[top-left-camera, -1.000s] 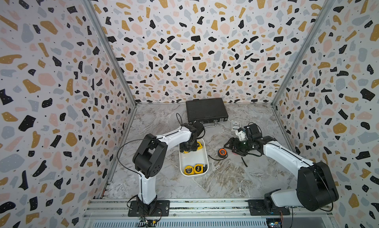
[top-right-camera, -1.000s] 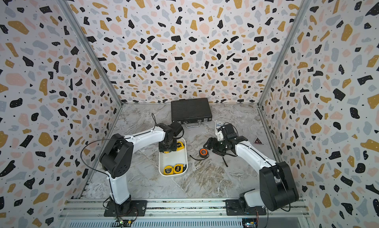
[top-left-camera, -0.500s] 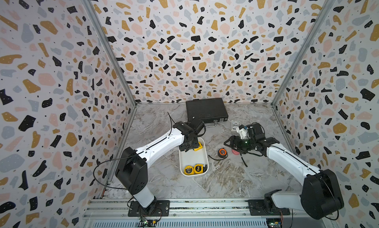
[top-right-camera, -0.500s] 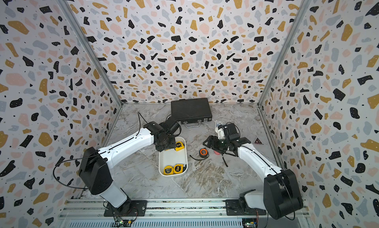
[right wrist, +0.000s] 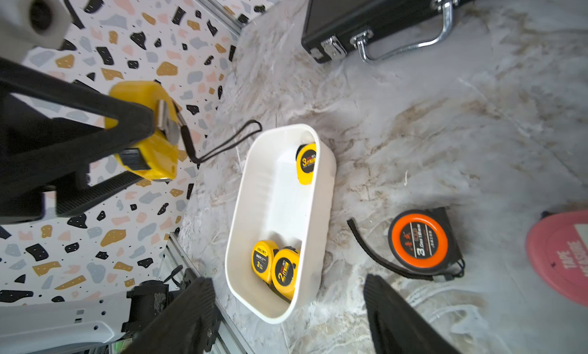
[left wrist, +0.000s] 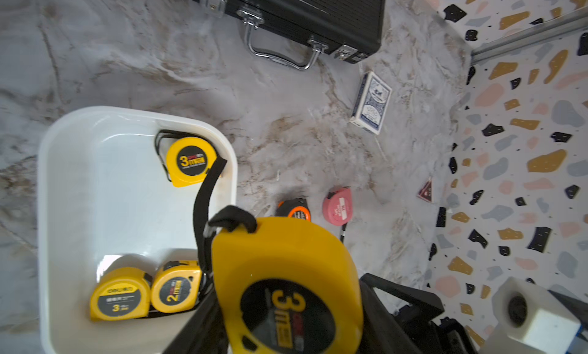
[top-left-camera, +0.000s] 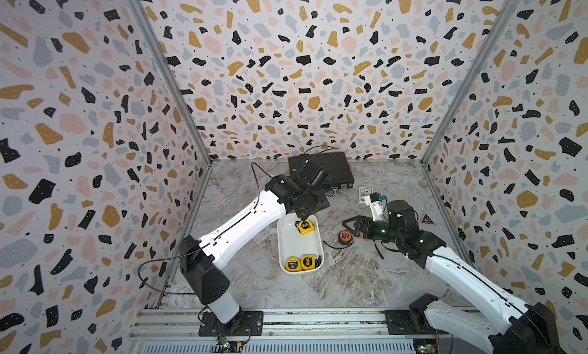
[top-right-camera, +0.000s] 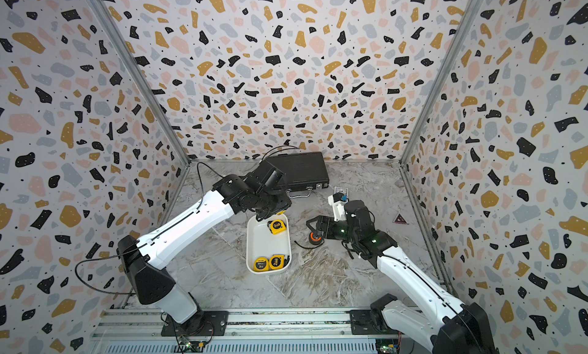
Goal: Take the tape measure out of the storage box
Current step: Pick up the tape measure from the storage box, then place the tape measure at the center of the board.
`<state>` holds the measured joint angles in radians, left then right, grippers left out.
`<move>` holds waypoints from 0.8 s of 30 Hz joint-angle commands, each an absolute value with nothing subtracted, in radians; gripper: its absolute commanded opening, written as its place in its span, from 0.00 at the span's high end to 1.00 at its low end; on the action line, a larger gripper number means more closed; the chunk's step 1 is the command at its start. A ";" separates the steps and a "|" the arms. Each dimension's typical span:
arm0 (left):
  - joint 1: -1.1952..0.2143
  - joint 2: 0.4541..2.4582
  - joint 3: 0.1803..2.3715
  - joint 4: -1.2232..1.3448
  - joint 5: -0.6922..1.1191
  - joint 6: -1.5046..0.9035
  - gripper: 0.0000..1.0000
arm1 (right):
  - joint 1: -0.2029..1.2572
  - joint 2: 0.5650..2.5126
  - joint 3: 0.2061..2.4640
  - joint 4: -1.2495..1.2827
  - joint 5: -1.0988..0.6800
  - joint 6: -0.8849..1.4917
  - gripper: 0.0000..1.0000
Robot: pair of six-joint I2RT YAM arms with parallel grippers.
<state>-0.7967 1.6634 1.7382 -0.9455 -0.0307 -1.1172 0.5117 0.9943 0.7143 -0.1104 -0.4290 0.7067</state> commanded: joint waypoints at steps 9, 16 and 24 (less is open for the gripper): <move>-0.885 1.752 1.833 -0.840 0.034 -1.270 1.00 | 0.541 0.910 0.653 0.136 -0.330 0.708 0.16; -0.906 1.760 1.824 -0.791 0.048 -1.310 1.00 | 0.549 0.922 0.635 0.186 -0.327 0.714 0.15; -0.911 1.733 1.789 -0.722 0.077 -1.355 1.00 | 0.549 0.941 0.602 0.259 -0.320 0.735 0.16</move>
<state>-0.9054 1.7676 1.7939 -0.7963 0.0559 -1.3285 0.5446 0.9394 0.6071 0.1978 -0.3340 0.7242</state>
